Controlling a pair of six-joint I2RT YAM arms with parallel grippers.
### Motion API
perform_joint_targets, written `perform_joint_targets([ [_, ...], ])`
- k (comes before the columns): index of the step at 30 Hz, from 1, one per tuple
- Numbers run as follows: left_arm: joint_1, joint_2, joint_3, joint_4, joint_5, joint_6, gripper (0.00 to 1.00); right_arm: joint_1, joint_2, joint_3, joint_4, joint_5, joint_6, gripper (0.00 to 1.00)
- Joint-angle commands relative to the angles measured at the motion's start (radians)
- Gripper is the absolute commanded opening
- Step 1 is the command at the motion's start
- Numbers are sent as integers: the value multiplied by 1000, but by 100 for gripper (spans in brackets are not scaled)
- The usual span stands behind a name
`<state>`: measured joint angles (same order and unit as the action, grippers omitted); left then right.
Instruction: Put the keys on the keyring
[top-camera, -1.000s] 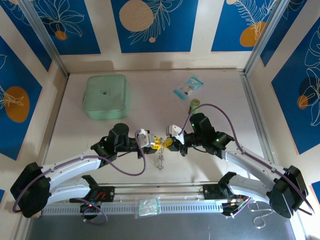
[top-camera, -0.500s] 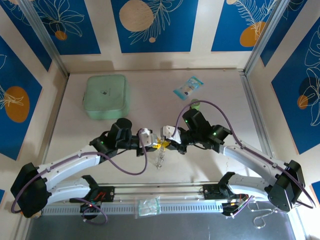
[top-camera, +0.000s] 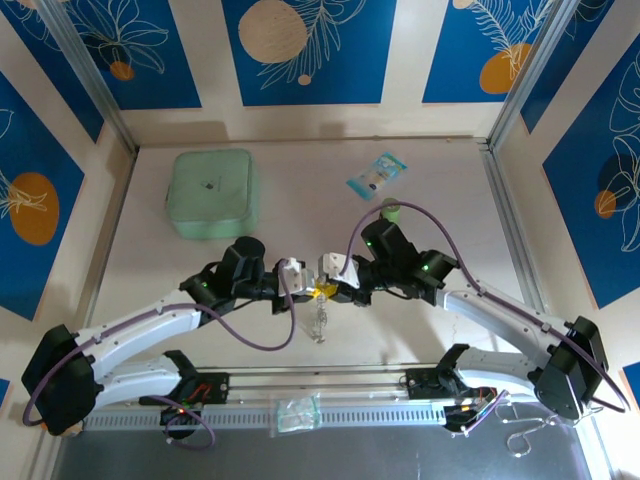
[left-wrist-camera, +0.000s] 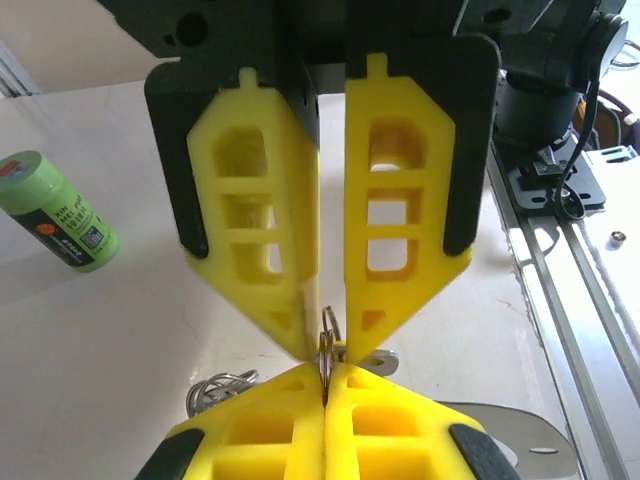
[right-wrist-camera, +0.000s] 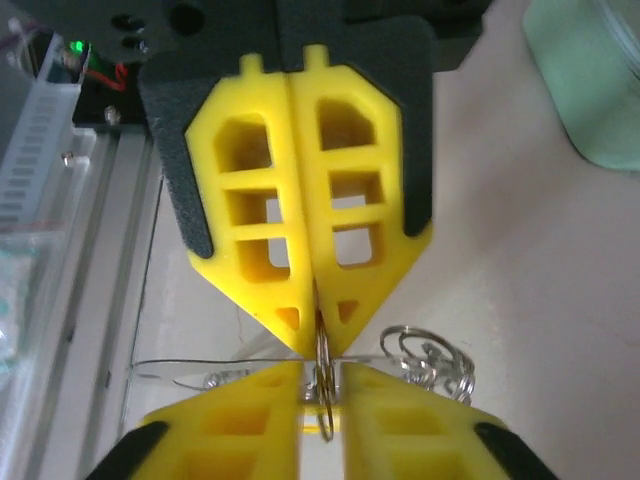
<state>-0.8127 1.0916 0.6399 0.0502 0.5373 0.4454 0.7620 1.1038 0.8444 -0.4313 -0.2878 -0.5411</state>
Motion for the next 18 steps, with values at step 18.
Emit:
perform_joint_targets([
  [18, 1, -104, -166, 261, 1, -43, 0, -23, -23, -70, 121, -104, 94, 32],
])
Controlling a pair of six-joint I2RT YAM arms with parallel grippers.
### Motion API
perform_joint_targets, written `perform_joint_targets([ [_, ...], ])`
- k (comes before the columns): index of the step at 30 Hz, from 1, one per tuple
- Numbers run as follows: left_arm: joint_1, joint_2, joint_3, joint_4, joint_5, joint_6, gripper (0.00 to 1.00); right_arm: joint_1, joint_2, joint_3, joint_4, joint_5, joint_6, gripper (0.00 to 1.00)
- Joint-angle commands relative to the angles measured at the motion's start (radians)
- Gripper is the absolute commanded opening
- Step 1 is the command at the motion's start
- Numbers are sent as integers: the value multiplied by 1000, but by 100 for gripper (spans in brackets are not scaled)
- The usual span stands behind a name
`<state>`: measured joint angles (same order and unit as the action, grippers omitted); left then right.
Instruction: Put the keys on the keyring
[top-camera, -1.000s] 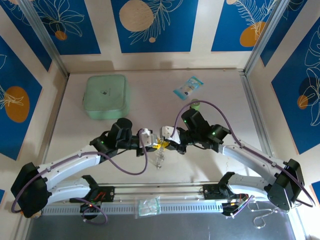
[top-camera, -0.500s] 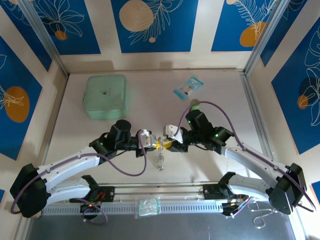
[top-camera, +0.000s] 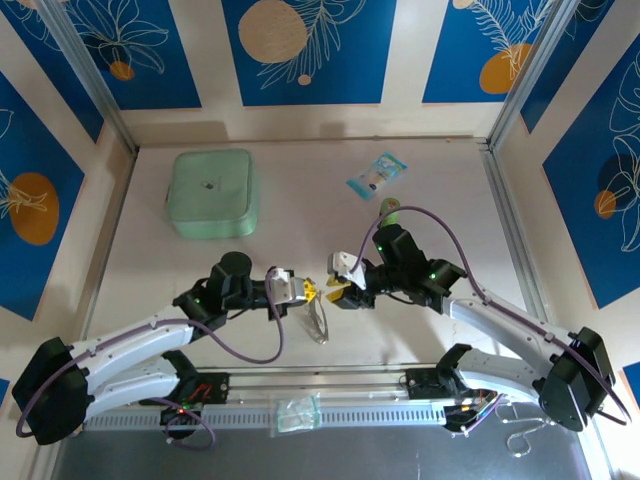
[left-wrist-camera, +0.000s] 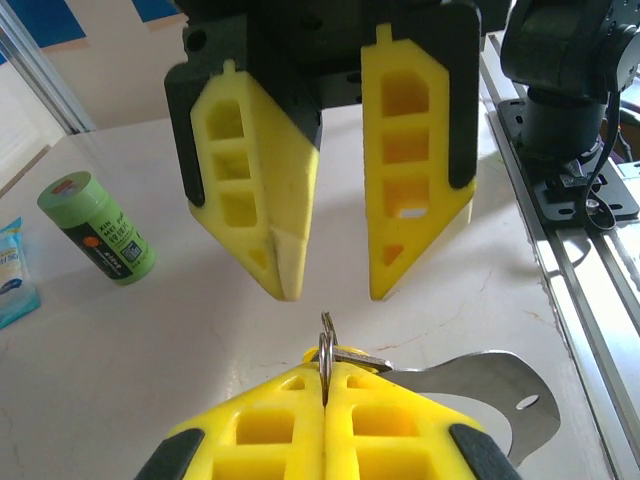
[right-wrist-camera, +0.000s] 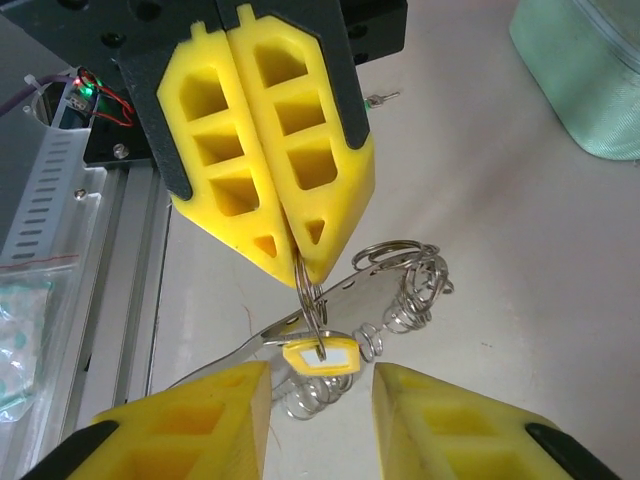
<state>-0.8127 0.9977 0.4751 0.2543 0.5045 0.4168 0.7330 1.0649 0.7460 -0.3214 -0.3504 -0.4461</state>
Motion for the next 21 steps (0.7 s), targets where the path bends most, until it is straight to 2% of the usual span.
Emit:
perform_joint_targets([
  [1, 2, -10, -3, 59, 35, -15, 0, 6, 21, 32, 7, -44, -4, 31],
  [6, 2, -10, -3, 63, 37, -15, 0, 7, 33, 44, 5, -47, -9, 21],
  [15, 2, -7, 0, 64, 48, -16, 0, 12, 43, 50, 21, -45, -9, 23],
  [21, 2, -10, 0, 62, 46, -15, 0, 13, 40, 59, 5, -36, -19, 7],
])
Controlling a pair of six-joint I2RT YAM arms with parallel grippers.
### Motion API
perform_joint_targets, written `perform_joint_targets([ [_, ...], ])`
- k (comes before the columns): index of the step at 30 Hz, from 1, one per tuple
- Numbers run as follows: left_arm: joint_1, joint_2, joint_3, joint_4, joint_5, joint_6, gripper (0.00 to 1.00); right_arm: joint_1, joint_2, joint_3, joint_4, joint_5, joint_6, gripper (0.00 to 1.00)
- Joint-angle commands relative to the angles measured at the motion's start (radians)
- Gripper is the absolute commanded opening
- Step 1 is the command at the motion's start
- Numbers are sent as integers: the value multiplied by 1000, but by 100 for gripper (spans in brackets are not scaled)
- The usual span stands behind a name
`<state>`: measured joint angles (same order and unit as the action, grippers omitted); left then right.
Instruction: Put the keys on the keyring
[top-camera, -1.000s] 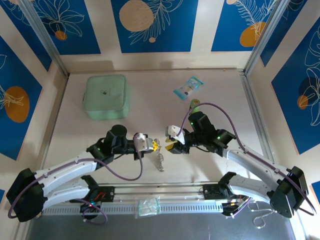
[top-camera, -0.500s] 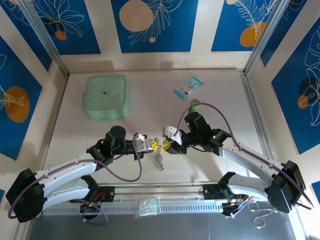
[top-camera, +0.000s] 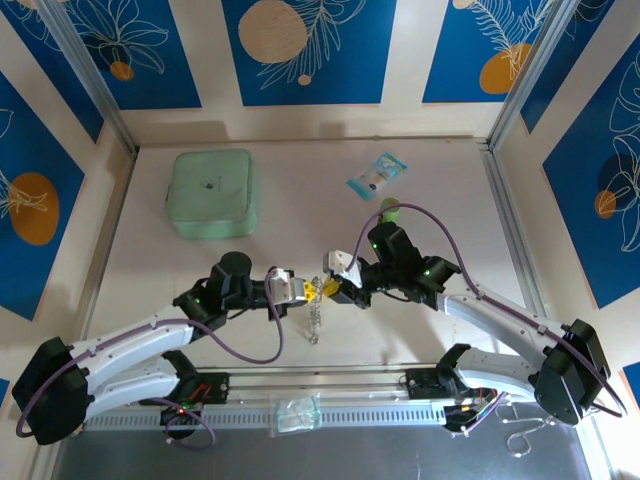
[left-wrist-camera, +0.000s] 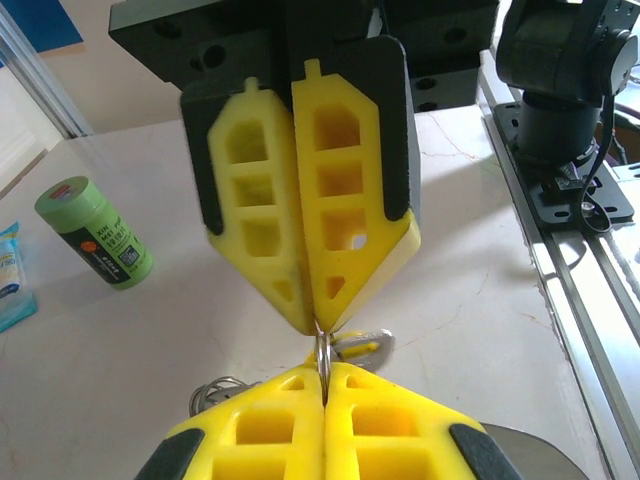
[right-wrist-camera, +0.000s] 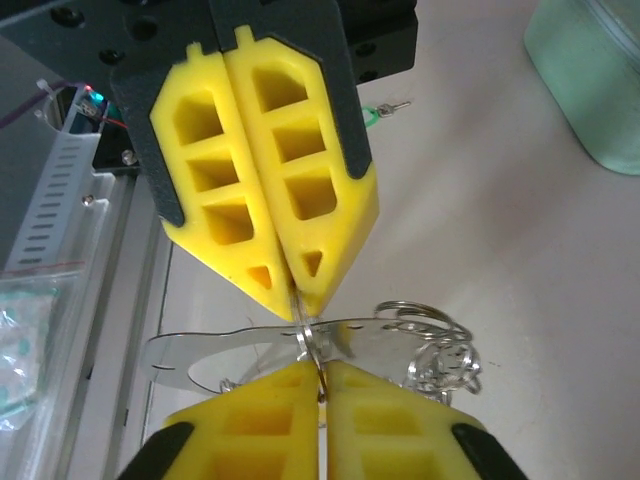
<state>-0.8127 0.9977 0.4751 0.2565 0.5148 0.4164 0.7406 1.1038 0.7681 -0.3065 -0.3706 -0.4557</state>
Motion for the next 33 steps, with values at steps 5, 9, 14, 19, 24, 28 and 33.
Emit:
perform_joint_targets([
  [5, 1, -13, 3, 70, 55, -14, 0, 3, 2, 25, -36, 10, -20, 0],
  [9, 0, -17, 2, 91, 50, -16, 0, 4, 16, 2, -22, 6, -9, 0],
  [14, 1, -19, -1, 101, 56, -24, 0, 13, 5, -6, -2, 10, 3, 0],
  [19, 0, -14, -13, 117, 53, -44, 0, 7, -57, -36, 57, 1, 11, 26],
  [24, 0, -7, -17, 144, 56, -75, 0, 6, -41, -47, 101, -37, 30, 26],
  [28, 0, -11, -18, 145, 50, -83, 0, 8, -21, -50, 131, -45, 44, 20],
  [33, 0, -11, -20, 150, 50, -88, 0, 8, -22, -53, 136, -48, 43, 12],
])
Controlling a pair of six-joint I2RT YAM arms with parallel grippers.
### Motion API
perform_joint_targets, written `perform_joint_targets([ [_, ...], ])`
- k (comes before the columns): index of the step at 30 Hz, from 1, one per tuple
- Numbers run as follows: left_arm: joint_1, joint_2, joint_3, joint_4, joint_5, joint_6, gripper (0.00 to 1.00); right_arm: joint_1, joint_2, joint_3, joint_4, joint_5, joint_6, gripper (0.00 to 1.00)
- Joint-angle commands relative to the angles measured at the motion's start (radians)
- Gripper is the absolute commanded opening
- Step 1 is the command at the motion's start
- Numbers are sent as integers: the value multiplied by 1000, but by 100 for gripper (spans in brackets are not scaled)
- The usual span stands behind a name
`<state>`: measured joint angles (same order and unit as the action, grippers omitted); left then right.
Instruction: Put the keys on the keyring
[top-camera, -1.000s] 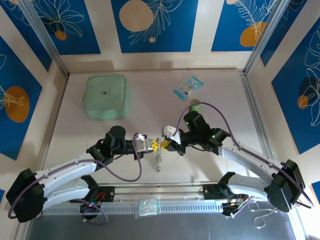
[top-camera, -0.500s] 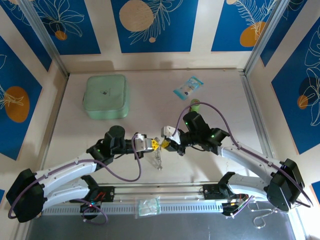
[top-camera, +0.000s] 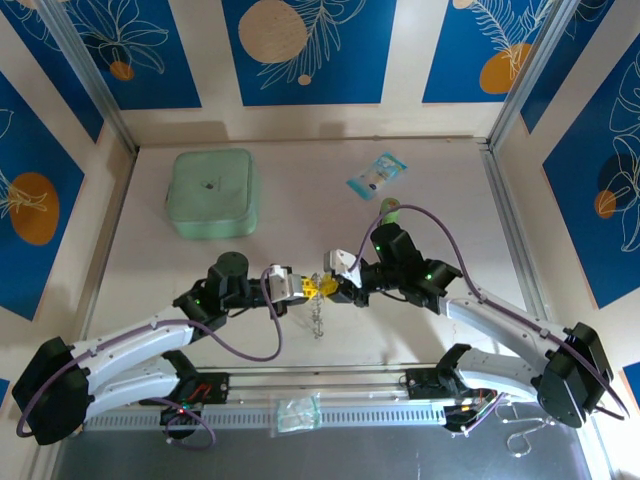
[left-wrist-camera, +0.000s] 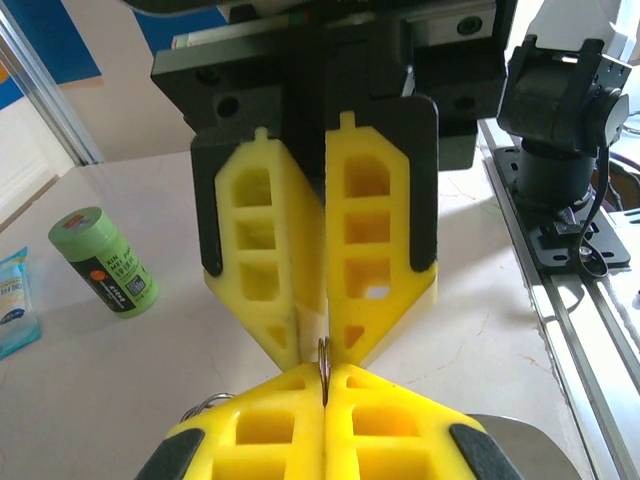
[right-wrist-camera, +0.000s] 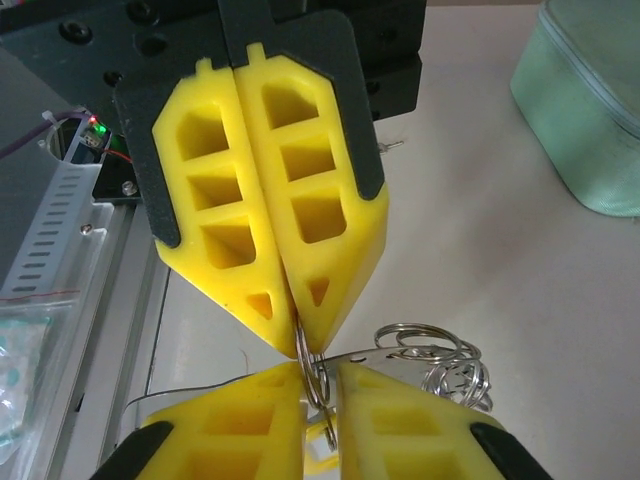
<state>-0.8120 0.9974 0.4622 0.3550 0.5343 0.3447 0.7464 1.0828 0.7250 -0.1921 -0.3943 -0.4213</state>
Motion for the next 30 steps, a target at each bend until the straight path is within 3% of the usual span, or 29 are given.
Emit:
perform_joint_targets([
  [1, 0, -11, -7, 53, 29, -18, 0, 2, -2, -8, 20, -25, 7, 7],
  [2, 0, -10, -7, 53, 30, -18, 0, 0, -4, -6, 13, -27, 5, 1],
  [6, -1, -10, 12, -5, 17, 9, 0, -7, -9, 10, -31, -20, -16, 0],
  [10, 0, -3, 56, -123, -19, 45, 23, 0, -1, 72, -153, 30, -89, 0],
  [12, 0, 11, 78, -163, -24, 53, 25, 4, 18, 118, -225, 52, -129, 0],
  [20, 0, 55, 128, -203, -20, 66, 17, 65, 117, 267, -413, 167, -252, 0],
  [30, 0, 50, 138, -218, -17, 84, 0, 81, 124, 278, -377, 144, -243, 0],
])
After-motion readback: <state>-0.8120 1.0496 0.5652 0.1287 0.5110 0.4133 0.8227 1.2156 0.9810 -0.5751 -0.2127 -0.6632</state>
